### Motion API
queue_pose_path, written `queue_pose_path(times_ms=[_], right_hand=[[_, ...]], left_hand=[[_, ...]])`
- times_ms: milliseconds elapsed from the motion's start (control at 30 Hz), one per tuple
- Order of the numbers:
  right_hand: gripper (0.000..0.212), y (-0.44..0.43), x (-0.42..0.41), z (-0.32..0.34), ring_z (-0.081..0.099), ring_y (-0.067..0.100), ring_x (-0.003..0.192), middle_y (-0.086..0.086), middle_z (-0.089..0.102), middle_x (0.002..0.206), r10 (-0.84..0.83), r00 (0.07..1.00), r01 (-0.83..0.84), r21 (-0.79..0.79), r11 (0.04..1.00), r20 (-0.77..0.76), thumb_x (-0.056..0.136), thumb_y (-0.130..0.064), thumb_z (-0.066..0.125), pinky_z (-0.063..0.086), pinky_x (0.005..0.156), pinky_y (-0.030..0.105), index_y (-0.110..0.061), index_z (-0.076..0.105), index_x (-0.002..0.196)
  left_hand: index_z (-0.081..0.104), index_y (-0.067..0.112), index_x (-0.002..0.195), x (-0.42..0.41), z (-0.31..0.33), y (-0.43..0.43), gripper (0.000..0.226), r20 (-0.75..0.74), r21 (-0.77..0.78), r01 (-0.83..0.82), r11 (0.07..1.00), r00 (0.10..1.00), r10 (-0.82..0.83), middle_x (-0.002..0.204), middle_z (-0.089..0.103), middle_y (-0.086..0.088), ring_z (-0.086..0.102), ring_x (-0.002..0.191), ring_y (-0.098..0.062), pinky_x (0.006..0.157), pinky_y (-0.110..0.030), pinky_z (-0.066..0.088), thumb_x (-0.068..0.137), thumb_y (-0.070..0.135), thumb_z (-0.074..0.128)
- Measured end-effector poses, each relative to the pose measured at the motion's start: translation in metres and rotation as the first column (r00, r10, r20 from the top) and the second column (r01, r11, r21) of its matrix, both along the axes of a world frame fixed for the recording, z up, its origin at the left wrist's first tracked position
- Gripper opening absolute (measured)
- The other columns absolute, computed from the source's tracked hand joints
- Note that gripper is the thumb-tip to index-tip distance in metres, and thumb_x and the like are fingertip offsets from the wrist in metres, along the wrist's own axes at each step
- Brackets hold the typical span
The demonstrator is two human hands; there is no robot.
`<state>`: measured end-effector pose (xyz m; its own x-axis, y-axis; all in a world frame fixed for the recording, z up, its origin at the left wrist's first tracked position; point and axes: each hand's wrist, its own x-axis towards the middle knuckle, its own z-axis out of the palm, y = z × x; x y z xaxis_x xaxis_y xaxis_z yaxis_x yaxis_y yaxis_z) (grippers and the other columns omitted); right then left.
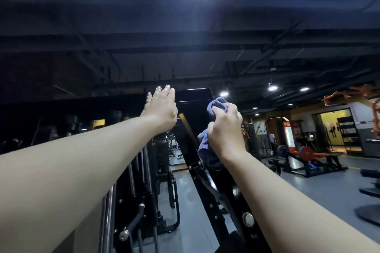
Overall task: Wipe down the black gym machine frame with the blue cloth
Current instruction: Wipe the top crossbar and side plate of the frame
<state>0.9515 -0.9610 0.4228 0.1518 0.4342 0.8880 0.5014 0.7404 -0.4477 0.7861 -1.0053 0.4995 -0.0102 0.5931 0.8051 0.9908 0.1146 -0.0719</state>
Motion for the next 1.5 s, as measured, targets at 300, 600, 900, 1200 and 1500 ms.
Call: queue_pose_path(times_ms=[300, 600, 900, 1200, 1500], right_hand=[[0.051, -0.023, -0.007, 0.000, 0.048, 0.033, 0.128, 0.011, 0.055, 0.131, 0.471, 0.770, -0.549, -0.070, 0.833, -0.430, 0.076, -0.060, 0.045, 0.036, 0.112, 0.053, -0.018, 0.064, 0.099], [0.027, 0.001, 0.078, -0.042, 0.069, 0.013, 0.098, 0.006, 0.072, 0.113, 0.708, 0.494, -0.835, -0.049, 0.548, -0.504, 0.101, -0.018, 0.042, 0.056, 0.083, 0.023, -0.018, 0.062, 0.119], [0.025, 0.003, 0.114, -0.177, 0.065, 0.020, 0.084, 0.006, 0.065, 0.096, 0.489, 0.718, -0.660, -0.261, 0.704, -0.494, 0.098, -0.029, 0.044, 0.052, 0.054, 0.023, -0.013, 0.055, 0.113], [0.064, -0.028, 0.081, -0.149, 0.029, 0.010, 0.149, 0.001, 0.033, 0.163, 0.368, 0.910, -0.412, -0.321, 0.853, -0.189, 0.101, -0.041, 0.034, 0.024, 0.124, 0.039, -0.019, 0.024, 0.160], [0.068, -0.010, 0.046, -0.123, 0.035, 0.028, 0.143, 0.013, 0.042, 0.153, 0.053, 0.996, -0.027, -0.299, 0.954, 0.077, 0.094, -0.051, 0.022, 0.028, 0.119, 0.051, -0.010, 0.036, 0.147]], left_hand=[[0.032, 0.010, 0.156, 0.051, -0.040, -0.001, 0.052, 0.202, 0.042, 0.503, 0.863, 0.842, -0.500, 0.165, 0.026, -0.008, 0.018, 0.154, -0.023, 0.126, -0.040, 0.013, 0.106, 0.025, 0.037], [0.056, 0.019, 0.143, 0.089, -0.083, 0.010, 0.057, -0.167, -0.104, 0.408, 0.907, 0.892, -0.420, 0.162, 0.032, -0.006, 0.017, 0.152, -0.031, 0.122, -0.048, 0.024, 0.089, 0.037, 0.064], [0.069, 0.016, 0.123, 0.119, -0.218, -0.023, 0.047, -0.539, -0.283, 0.480, 0.831, 0.637, -0.551, 0.140, 0.056, -0.003, 0.047, 0.132, -0.030, 0.111, -0.044, 0.036, 0.085, 0.021, 0.043], [0.073, 0.016, 0.119, 0.076, -0.099, 0.004, 0.048, -0.499, -0.094, 0.393, 0.915, 0.776, -0.385, 0.137, 0.059, -0.003, 0.048, 0.130, -0.036, 0.104, -0.052, 0.045, 0.082, 0.015, 0.042], [0.073, 0.015, 0.118, 0.061, -0.089, 0.005, 0.054, -0.638, -0.140, 0.350, 0.926, 0.684, -0.355, 0.134, 0.063, -0.004, 0.052, 0.130, -0.041, 0.111, -0.051, 0.043, 0.080, 0.023, 0.037]])
